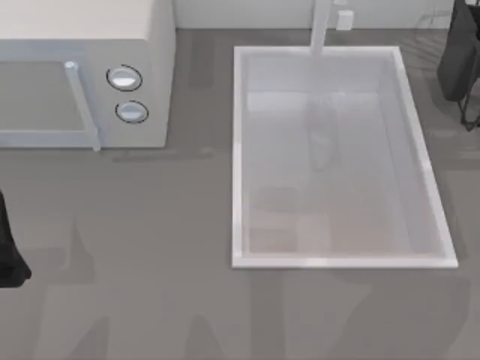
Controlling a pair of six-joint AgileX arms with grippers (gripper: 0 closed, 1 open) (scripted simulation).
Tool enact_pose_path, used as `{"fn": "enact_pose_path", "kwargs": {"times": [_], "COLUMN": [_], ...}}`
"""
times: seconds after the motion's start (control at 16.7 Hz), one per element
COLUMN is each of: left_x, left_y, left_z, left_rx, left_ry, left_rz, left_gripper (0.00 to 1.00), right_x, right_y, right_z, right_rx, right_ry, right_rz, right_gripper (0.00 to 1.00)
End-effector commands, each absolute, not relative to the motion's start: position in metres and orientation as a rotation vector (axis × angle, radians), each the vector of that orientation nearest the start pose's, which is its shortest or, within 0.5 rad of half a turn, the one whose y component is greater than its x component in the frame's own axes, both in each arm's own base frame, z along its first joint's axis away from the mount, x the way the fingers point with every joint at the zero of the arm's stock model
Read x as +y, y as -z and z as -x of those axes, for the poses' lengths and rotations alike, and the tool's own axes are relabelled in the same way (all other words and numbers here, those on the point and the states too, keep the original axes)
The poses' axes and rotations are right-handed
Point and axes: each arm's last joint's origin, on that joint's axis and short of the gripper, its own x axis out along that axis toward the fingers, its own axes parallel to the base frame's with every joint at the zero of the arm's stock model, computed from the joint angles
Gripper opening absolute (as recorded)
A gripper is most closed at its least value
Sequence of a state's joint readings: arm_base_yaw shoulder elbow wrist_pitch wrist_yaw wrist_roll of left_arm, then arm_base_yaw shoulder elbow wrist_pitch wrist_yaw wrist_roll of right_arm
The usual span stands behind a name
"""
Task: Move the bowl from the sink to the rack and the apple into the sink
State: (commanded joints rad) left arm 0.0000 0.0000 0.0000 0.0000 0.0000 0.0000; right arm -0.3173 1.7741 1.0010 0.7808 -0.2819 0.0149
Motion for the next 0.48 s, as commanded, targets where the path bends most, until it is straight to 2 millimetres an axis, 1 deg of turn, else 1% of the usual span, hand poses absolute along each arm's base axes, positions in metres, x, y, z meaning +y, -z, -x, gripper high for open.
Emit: {"fn": "enact_pose_path", "kwargs": {"times": [0.12, 0.36, 0.48], "left_x": [-0.0012, -0.0012, -0.0012], "left_y": [-0.16, -0.16, -0.16], "left_z": [-0.1057, -0.1057, -0.1057], "left_rx": [0.0, 0.0, 0.0], "left_ry": [0.0, 0.0, 0.0], "left_rz": [0.0, 0.0, 0.0], "left_gripper": [1.0, 1.0, 1.0], "right_x": [-0.108, -0.1077, -0.1077], "right_y": [-0.22, -0.219, -0.219], "right_z": [-0.3786, -0.3787, -0.3787], "right_rx": [0.0, 0.0, 0.0], "right_ry": [0.011, 0.01, 0.01], "right_rz": [0.0, 0.0, 0.0], "right_gripper": [0.0, 0.0, 0.15]}}
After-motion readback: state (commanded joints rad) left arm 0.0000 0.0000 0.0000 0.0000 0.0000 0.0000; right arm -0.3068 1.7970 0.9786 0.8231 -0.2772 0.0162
